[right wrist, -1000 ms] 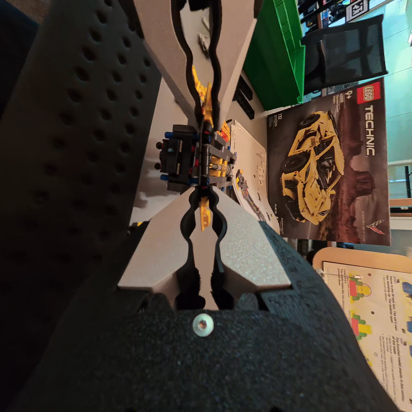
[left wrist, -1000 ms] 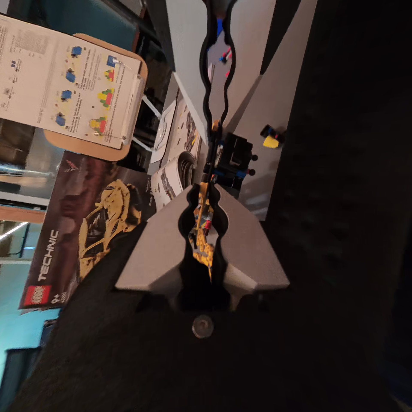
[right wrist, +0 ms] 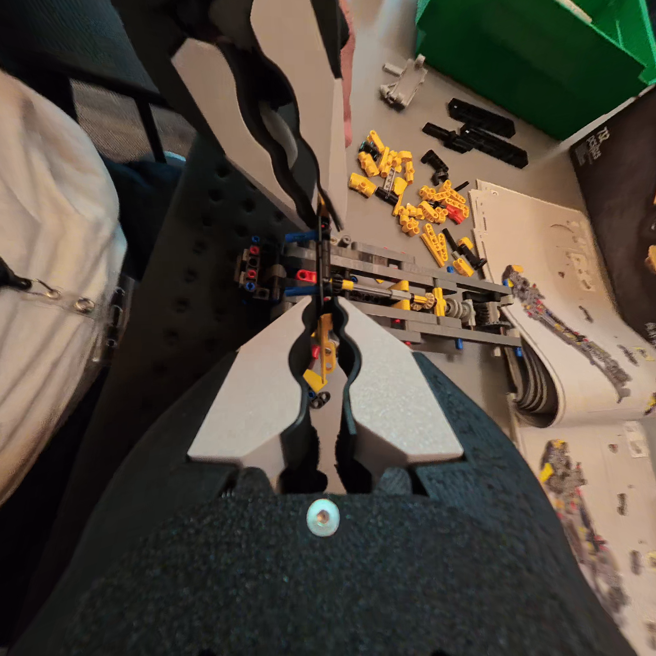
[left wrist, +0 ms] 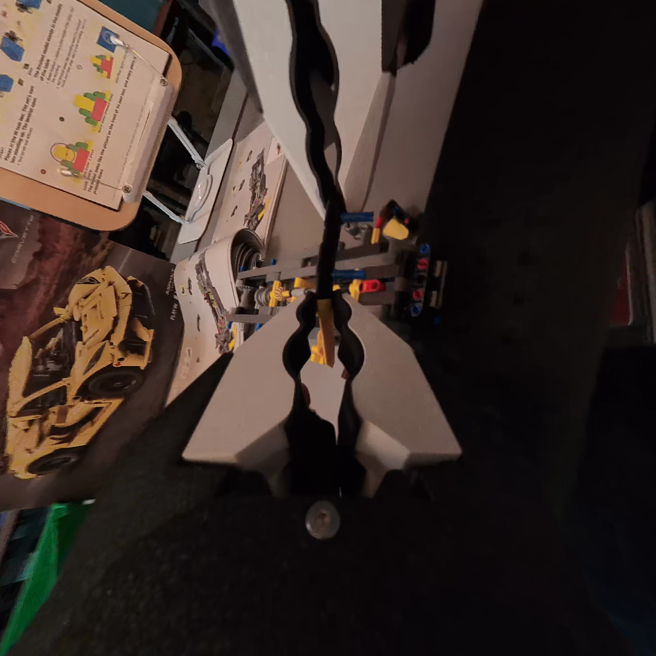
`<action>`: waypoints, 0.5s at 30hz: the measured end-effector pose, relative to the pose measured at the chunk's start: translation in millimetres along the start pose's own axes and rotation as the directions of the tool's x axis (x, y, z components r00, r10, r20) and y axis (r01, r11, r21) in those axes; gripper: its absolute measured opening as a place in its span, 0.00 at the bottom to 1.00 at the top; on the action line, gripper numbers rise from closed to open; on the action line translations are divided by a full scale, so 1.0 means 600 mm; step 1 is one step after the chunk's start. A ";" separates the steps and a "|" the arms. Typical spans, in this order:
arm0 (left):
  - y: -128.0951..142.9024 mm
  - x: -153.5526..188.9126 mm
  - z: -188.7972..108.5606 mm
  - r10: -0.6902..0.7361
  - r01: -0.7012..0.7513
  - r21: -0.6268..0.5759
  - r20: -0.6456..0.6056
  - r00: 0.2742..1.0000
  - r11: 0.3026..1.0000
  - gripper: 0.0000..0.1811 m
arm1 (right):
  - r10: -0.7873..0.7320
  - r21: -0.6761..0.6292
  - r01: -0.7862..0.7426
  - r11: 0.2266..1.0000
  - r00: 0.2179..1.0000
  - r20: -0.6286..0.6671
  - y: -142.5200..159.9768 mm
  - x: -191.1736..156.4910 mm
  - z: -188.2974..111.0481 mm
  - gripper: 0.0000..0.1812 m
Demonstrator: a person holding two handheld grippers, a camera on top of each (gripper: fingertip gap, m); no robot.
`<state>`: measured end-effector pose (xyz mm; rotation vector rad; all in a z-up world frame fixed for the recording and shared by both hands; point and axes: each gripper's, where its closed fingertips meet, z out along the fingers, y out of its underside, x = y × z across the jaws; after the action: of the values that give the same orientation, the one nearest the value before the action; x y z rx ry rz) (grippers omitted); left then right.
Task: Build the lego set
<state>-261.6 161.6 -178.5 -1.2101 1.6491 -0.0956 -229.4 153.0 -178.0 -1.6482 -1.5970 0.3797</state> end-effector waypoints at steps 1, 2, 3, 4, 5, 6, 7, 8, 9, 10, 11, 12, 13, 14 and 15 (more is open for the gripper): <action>-0.003 -0.008 0.000 -0.052 0.052 0.015 -0.011 0.999 0.999 0.05 | 0.056 0.021 -0.056 0.998 0.998 0.016 0.001 0.009 -0.010 0.03; -0.002 -0.018 -0.001 -0.101 0.102 0.021 -0.024 0.995 0.995 0.08 | 0.118 0.031 -0.118 0.992 0.993 0.015 0.008 0.026 -0.020 0.03; 0.001 -0.025 -0.004 -0.151 0.152 0.028 -0.046 0.987 0.988 0.09 | 0.189 0.031 -0.189 0.982 0.982 0.004 0.024 0.048 -0.032 0.03; 0.002 -0.027 -0.010 -0.205 0.210 0.041 -0.090 0.975 0.977 0.09 | 0.277 0.020 -0.277 0.961 0.961 -0.006 0.049 0.071 -0.043 0.03; 0.002 -0.023 -0.018 -0.260 0.271 0.052 -0.153 0.953 0.961 0.09 | 0.376 -0.014 -0.376 0.926 0.926 -0.012 0.083 0.090 -0.054 0.03; 0.003 -0.016 -0.027 -0.308 0.326 0.053 -0.217 0.926 0.944 0.11 | 0.443 -0.047 -0.446 0.894 0.895 -0.055 0.122 0.110 -0.063 0.03; 0.005 -0.006 -0.035 -0.339 0.366 0.051 -0.276 0.899 0.929 0.12 | 0.485 -0.071 -0.490 0.869 0.871 -0.076 0.156 0.120 -0.069 0.03; 0.006 0.007 -0.043 -0.355 0.391 0.046 -0.333 0.874 0.919 0.12 | 0.528 -0.093 -0.532 0.841 0.846 -0.069 0.182 0.121 -0.071 0.03; 0.007 0.019 -0.047 -0.361 0.403 0.036 -0.377 0.853 0.915 0.12 | 0.562 -0.110 -0.566 0.817 0.825 -0.065 0.203 0.122 -0.071 0.03; 0.006 0.031 -0.048 -0.362 0.408 0.027 -0.410 0.837 0.913 0.12 | 0.581 -0.137 -0.583 0.801 0.812 -0.059 0.220 0.119 -0.068 0.03; 0.003 0.045 -0.048 -0.355 0.405 0.017 -0.448 0.821 0.914 0.13 | 0.585 -0.163 -0.585 0.794 0.809 -0.055 0.233 0.115 -0.063 0.03; -0.001 0.056 -0.046 -0.343 0.393 0.008 -0.472 0.812 0.920 0.13 | 0.578 -0.179 -0.578 0.796 0.814 -0.056 0.240 0.113 -0.058 0.03; -0.005 0.062 -0.040 -0.328 0.375 0.005 -0.475 0.816 0.927 0.13 | 0.570 -0.191 -0.569 0.800 0.820 -0.057 0.244 0.111 -0.053 0.03; -0.009 0.066 -0.035 -0.312 0.358 0.005 -0.478 0.821 0.934 0.13 | 0.562 -0.201 -0.561 0.803 0.825 -0.057 0.247 0.109 -0.049 0.03; -0.015 0.071 -0.030 -0.301 0.347 0.004 -0.490 0.818 0.938 0.13 | 0.555 -0.213 -0.554 0.805 0.830 -0.059 0.249 0.107 -0.045 0.03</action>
<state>-267.4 117.6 -193.7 -1.4659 1.8131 -0.7391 -95.5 220.7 -246.6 -2.2918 -1.1573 0.5152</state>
